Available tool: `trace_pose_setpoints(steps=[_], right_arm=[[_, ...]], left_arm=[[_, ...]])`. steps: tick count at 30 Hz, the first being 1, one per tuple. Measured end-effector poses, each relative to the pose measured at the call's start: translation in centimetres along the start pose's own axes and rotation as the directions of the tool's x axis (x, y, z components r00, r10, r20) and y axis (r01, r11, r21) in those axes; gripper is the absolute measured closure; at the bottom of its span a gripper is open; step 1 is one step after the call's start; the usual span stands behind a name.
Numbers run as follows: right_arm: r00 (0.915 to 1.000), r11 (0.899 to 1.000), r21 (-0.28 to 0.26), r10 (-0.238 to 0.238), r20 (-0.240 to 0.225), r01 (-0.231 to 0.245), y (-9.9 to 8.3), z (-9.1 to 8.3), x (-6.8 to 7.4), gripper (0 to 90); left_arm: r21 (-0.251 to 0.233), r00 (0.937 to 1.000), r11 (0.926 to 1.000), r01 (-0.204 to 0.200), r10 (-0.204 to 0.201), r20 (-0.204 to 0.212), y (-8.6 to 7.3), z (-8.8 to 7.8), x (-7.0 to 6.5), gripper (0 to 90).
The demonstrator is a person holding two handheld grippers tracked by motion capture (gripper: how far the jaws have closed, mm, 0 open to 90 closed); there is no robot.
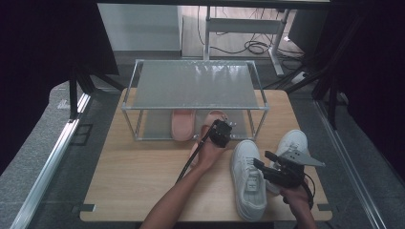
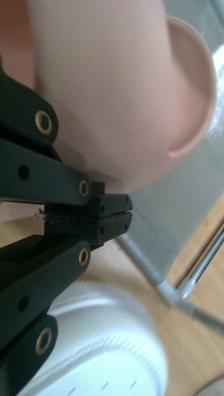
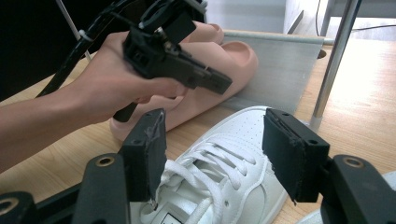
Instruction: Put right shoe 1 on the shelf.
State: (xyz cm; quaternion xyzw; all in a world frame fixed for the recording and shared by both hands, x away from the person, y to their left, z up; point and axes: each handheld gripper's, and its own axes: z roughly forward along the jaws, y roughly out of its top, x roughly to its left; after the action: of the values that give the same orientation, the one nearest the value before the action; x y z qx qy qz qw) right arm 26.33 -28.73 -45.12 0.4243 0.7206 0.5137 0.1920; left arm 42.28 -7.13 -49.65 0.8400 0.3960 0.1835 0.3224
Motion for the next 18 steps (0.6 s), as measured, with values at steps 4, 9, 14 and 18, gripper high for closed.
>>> trace_pose_setpoints(steps=[4, 9, 14, 18], right_arm=[[1.0000, 1.000, 0.002, 0.000, 0.001, 0.000, 0.0, 0.0, 0.0, 40.1], [1.0000, 1.000, 0.001, 0.007, 0.006, -0.007, -0.1, -0.1, -0.3, 40.1], [1.0000, 1.000, 0.000, 0.007, 0.006, -0.007, -0.1, -0.1, -0.3, 40.1], [1.0000, 1.000, 0.002, 0.005, 0.006, -0.005, -0.1, 0.0, -0.2, 40.1]], left_arm=[[0.004, 0.9999, 1.0000, 0.008, -0.008, -0.010, 0.6, 0.3, 0.4, 90.0], [0.010, 0.9988, 0.9990, 0.043, -0.043, -0.025, 1.0, 0.7, 1.2, 90.0], [0.001, 0.9986, 0.9987, 0.050, -0.050, -0.017, 1.1, 0.4, 1.2, 88.8], [-0.034, 0.9958, 0.9952, 0.091, -0.091, 0.003, 1.0, -0.8, 0.7, 87.8]])
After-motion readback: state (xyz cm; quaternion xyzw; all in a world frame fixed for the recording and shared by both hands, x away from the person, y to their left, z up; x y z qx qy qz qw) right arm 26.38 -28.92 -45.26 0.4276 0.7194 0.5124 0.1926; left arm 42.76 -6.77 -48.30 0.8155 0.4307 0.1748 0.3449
